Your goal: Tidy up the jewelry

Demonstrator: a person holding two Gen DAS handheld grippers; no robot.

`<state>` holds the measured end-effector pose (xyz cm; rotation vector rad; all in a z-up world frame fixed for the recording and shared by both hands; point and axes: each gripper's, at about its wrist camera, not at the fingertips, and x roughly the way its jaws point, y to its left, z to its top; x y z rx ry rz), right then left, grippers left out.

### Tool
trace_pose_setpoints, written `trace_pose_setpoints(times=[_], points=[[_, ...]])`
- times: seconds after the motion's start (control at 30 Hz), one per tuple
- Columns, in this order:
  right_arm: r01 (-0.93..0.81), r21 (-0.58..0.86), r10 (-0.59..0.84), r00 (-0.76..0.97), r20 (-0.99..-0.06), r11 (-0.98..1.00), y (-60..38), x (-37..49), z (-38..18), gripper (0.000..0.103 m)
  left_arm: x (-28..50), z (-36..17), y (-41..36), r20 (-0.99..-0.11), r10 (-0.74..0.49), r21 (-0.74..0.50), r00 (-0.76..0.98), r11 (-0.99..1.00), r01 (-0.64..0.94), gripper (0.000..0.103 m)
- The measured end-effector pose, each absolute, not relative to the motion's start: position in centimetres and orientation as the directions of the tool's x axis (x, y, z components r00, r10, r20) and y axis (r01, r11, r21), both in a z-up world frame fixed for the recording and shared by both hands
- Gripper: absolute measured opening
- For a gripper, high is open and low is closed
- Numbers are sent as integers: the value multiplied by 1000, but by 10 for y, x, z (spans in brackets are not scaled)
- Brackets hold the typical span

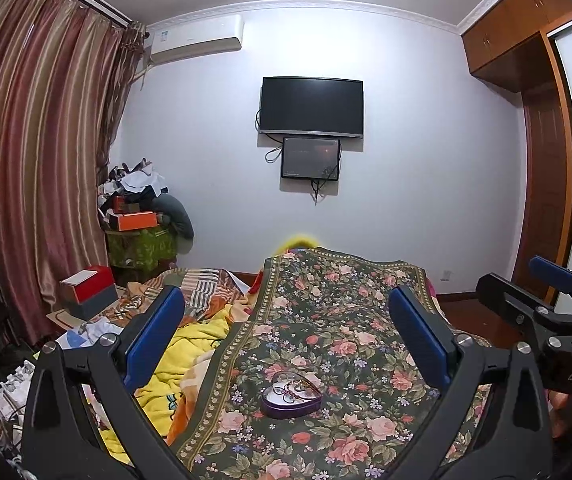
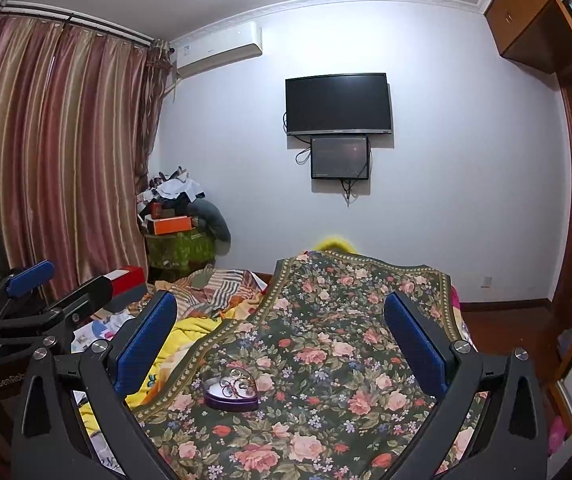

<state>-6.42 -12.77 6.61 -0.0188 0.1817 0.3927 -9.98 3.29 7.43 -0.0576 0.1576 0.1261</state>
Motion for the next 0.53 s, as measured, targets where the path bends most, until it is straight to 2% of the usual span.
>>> trace_pose_setpoints(times=[0.53], points=[[-379, 21, 374, 902, -216, 925, -126, -53, 58, 103, -85, 64, 35, -197, 110, -52, 974, 991, -123, 102]])
